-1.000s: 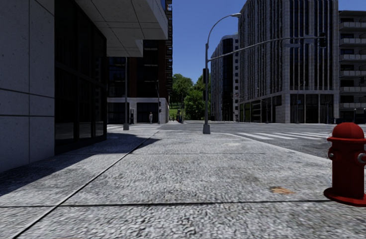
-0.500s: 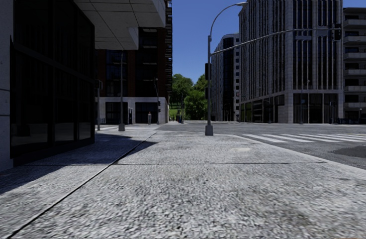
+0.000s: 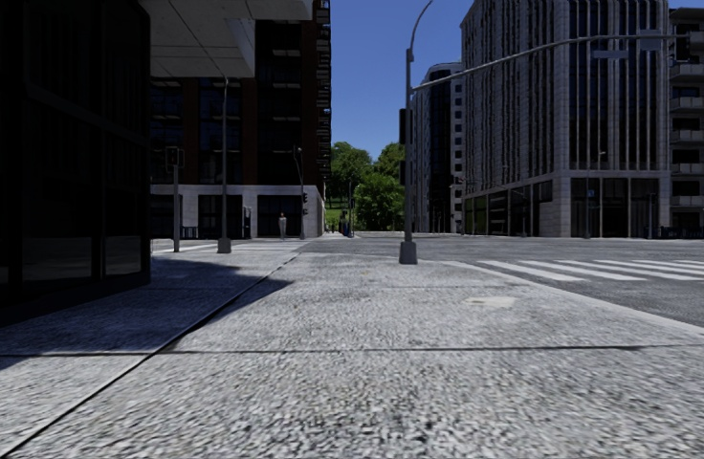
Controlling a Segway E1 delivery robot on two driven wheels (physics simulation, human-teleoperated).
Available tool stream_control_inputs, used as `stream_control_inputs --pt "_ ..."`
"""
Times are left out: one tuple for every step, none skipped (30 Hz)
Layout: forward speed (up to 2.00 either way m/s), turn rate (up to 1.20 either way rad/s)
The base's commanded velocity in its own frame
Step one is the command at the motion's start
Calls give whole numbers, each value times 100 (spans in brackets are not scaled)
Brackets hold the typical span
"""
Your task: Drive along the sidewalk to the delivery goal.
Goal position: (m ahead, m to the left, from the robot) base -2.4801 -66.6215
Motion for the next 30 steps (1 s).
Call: stream_control_inputs --pt "200 0" --pt "200 0" --pt "200 0" --pt "200 0" --pt "200 0" --pt "200 0" --pt "200 0" --pt "200 0" --pt "200 0" --pt "200 0" --pt "200 0" --pt "200 0" --pt "200 0" --pt "200 0" --pt "200 0" --pt "200 0" --pt "200 0" --pt "200 0" --pt "200 0" --pt "200 0" --pt "200 0" --pt "200 0" --pt "200 0" --pt "200 0" --pt "200 0" --pt "200 0" --pt "200 0" --pt "200 0" --pt "200 0" --pt "200 0"
